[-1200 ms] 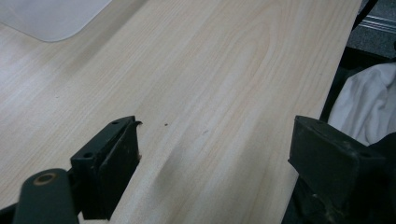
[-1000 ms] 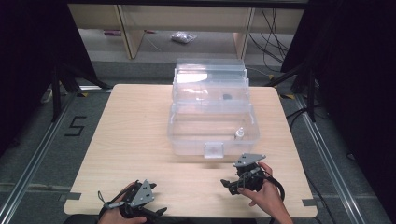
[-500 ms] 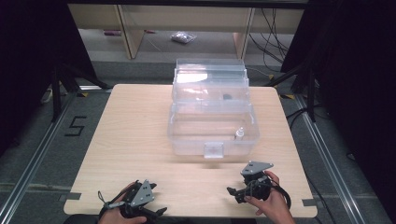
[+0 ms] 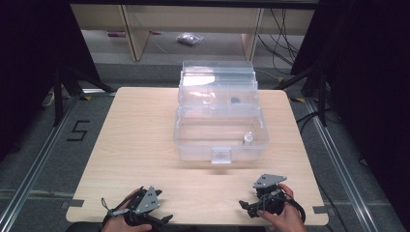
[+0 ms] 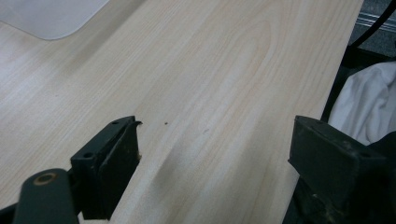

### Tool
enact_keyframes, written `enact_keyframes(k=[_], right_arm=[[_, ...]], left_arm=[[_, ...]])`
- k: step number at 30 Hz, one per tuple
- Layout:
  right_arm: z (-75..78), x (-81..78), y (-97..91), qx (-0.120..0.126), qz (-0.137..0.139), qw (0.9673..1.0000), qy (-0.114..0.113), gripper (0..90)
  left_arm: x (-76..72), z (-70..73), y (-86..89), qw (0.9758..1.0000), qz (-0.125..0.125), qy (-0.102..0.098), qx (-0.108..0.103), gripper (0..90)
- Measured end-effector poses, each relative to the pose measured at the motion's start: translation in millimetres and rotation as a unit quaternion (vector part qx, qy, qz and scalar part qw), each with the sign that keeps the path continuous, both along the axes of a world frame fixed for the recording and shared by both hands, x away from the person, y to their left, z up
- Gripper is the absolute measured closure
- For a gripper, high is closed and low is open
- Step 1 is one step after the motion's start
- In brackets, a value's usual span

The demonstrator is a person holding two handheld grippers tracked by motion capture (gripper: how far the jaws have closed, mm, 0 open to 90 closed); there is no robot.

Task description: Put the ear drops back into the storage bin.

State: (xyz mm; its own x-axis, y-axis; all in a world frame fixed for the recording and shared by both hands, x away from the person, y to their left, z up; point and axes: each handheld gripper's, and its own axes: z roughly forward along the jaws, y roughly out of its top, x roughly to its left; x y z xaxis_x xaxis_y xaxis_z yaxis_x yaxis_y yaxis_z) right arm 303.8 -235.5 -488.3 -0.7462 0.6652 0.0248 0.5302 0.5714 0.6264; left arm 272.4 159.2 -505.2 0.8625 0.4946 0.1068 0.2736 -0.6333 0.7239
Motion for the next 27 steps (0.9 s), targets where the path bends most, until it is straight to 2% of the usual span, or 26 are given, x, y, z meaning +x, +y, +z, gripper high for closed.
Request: enact_keyframes(k=[1,3,6,7,12,16,19,20,24,26,27], right_arm=[[-2.0,-0.7,0.4,0.005,-0.007,0.9999,-0.009,18.0],[-0.8,-2.4,-1.5,-0.001,-0.005,1.0,0.001,17.9],[-2.7,-4.6,-2.8,0.004,-0.005,1.0,-0.005,17.9],[-0.4,-6.7,-3.9,-0.002,-0.01,0.9999,0.008,17.8],[-3.4,-10.2,-6.7,0.0,-0.012,0.9999,-0.006,17.7],[-3.8,-11.5,-8.0,-0.008,-0.006,0.9999,0.006,17.7],[-3.1,-11.5,-8.2,-0.011,-0.007,0.9999,-0.002,17.7],[-2.9,-11.6,-7.8,-0.007,-0.008,0.9999,0.008,17.7],[-5.3,-11.0,-6.8,-0.005,-0.006,1.0,0.0,17.7],[-5.4,-10.8,-6.6,-0.006,-0.005,1.0,0.0,17.7],[-5.4,-10.7,-6.5,-0.006,-0.004,1.0,0.0,17.7]], left_arm=[[0.0,0.0,0.0,1.0,0.0,0.0,0.0,15.5],[-0.6,-0.5,-0.4,1.0,0.004,0.004,-0.004,15.5],[0.0,0.0,0.0,1.0,0.0,0.0,0.0,15.5],[-0.6,-0.5,-0.3,1.0,0.004,0.004,-0.003,15.5],[0.0,0.1,0.1,1.0,-0.001,-0.001,0.001,15.4],[-0.6,-0.4,-0.3,1.0,0.003,0.004,-0.002,15.5],[-0.5,-0.4,-0.4,1.0,0.002,0.003,0.001,15.5],[-0.3,-0.1,-0.3,1.0,0.0,0.002,0.002,15.5],[-0.3,-0.1,-0.4,1.0,0.0,0.002,0.002,15.5],[0.6,0.9,0.5,0.9999,-0.005,-0.003,0.011,15.5],[0.3,0.6,0.1,1.0,-0.004,-0.003,0.007,15.5]])
